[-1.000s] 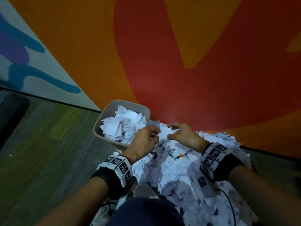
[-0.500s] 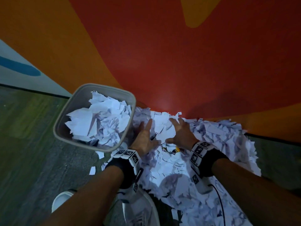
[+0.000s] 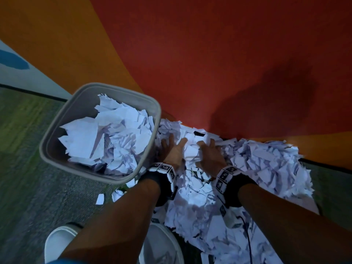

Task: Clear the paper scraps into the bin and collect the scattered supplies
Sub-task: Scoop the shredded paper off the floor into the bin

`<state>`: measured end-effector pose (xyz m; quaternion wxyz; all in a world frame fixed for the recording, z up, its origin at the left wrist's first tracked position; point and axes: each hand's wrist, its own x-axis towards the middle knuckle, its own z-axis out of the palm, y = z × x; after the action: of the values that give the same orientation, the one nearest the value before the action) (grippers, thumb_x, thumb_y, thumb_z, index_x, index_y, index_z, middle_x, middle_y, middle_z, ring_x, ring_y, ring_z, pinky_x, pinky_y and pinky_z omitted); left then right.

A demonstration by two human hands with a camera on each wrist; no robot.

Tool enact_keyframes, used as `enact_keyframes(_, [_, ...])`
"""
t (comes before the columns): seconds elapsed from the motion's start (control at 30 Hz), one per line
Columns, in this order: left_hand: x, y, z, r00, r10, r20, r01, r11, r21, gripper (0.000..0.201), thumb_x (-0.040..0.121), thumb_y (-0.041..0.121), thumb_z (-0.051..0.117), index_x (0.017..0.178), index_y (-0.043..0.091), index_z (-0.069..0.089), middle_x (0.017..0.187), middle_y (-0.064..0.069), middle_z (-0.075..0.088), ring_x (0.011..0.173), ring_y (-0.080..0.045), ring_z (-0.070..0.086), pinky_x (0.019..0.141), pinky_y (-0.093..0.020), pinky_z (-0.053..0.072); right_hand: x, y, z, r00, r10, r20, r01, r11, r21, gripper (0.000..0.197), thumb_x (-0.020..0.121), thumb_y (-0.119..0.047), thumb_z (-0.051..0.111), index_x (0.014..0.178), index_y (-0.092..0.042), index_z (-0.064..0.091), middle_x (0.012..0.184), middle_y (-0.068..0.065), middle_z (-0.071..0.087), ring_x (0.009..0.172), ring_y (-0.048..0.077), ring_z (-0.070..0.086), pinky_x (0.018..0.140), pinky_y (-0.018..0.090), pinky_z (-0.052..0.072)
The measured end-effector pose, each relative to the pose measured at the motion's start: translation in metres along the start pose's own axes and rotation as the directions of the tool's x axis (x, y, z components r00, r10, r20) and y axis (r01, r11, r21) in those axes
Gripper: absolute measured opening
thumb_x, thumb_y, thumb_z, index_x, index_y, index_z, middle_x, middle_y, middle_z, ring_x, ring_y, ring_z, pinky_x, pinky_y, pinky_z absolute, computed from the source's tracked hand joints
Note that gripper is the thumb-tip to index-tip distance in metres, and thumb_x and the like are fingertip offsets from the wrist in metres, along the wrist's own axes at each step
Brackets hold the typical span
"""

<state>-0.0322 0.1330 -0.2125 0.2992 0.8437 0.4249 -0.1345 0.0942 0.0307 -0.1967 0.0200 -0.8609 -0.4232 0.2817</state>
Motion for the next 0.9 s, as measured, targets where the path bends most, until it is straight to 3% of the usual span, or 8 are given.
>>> enact_keyframes(0.07, [-0.004,-0.001,-0.001,0.996,-0.008,-0.094,0.005,0.999,-0.032,0.037,0.096,0.049,0.038,0.131,0.036,0.044,0.134,-0.005,0.041,0.123,-0.034,0.041,0.1,-0.051,0.034,-0.002,0.0,-0.01,1.0,-0.009,0.008,0.008,0.999,0.049,0.038,0.079,-0.008,0.064,0.114,-0.014,0.05,0.125,0.017,0.045,0.115,0.04,0.051,0.086,0.036,0.048])
enact_keyframes(0.17, [-0.013,0.0,-0.007,0.985,-0.003,-0.172,-0.023,0.989,-0.148,0.03,0.104,0.022,0.038,0.129,0.01,0.052,0.129,-0.017,0.047,0.119,-0.035,0.044,0.095,-0.042,0.036,-0.012,0.003,-0.031,0.996,-0.073,-0.055,0.082,0.979,0.188,0.016,0.076,-0.007,0.062,0.082,-0.016,0.051,0.09,0.013,0.063,0.096,0.031,0.06,0.066,0.025,0.033])
enact_keyframes(0.27, [-0.026,0.004,-0.018,0.971,-0.033,-0.239,-0.034,0.962,-0.27,0.047,0.1,0.042,0.036,0.129,0.009,0.053,0.131,-0.02,0.052,0.122,-0.036,0.049,0.106,-0.047,0.04,-0.031,0.004,-0.06,0.995,-0.028,-0.095,0.069,0.884,0.462,0.02,0.076,-0.001,0.066,0.084,-0.019,0.065,0.068,-0.005,0.064,0.055,0.0,0.062,0.054,0.02,0.044])
enact_keyframes(0.43, [-0.076,0.036,-0.063,0.927,0.081,-0.367,-0.188,0.946,-0.264,0.038,0.092,0.002,0.05,0.129,0.009,0.047,0.114,-0.005,0.055,0.1,-0.021,0.054,0.088,-0.036,0.049,-0.068,0.005,-0.104,0.997,0.055,-0.056,0.002,0.701,0.713,0.046,0.079,-0.008,0.077,0.121,-0.011,0.06,0.11,0.008,0.066,0.061,0.019,0.071,0.053,0.037,0.06])
enact_keyframes(0.5, [-0.097,0.046,-0.081,0.92,0.108,-0.376,-0.227,0.931,-0.287,0.032,0.09,0.0,0.053,0.121,0.009,0.05,0.113,-0.005,0.055,0.098,-0.018,0.055,0.085,-0.029,0.049,-0.086,0.004,-0.123,0.996,0.031,-0.081,0.043,0.631,0.775,0.039,0.081,-0.003,0.075,0.117,-0.01,0.063,0.107,0.007,0.067,0.072,0.024,0.07,0.061,0.046,0.062])
enact_keyframes(0.63, [-0.138,0.062,-0.118,0.903,0.115,-0.415,-0.259,0.915,-0.31,0.016,0.091,0.004,0.059,0.104,0.01,0.051,0.096,-0.001,0.055,0.085,-0.014,0.054,0.062,-0.008,0.042,-0.122,-0.001,-0.151,0.989,-0.049,-0.138,0.142,0.558,0.818,0.028,0.084,-0.001,0.072,0.111,-0.007,0.065,0.103,0.009,0.066,0.076,0.024,0.065,0.063,0.045,0.061])
enact_keyframes(0.77, [-0.174,0.068,-0.149,0.896,0.12,-0.428,-0.324,0.837,-0.442,0.013,0.092,0.011,0.058,0.104,0.015,0.054,0.088,-0.008,0.066,0.072,-0.025,0.065,0.06,-0.038,0.056,-0.143,-0.016,-0.172,0.991,-0.026,-0.129,0.12,0.582,0.804,0.041,0.085,-0.005,0.073,0.124,-0.008,0.062,0.118,0.01,0.064,0.078,0.028,0.069,0.065,0.049,0.061])
enact_keyframes(0.9, [-0.206,0.068,-0.176,0.881,0.098,-0.463,-0.345,0.802,-0.487,0.016,0.095,0.013,0.059,0.108,0.014,0.051,0.077,-0.008,0.064,0.053,-0.016,0.058,0.049,-0.033,0.052,-0.161,-0.043,-0.196,0.988,-0.03,-0.155,0.138,0.641,0.755,0.069,0.087,-0.011,0.074,0.147,-0.005,0.04,0.128,-0.003,0.048,0.071,0.014,0.07,0.063,0.035,0.062])
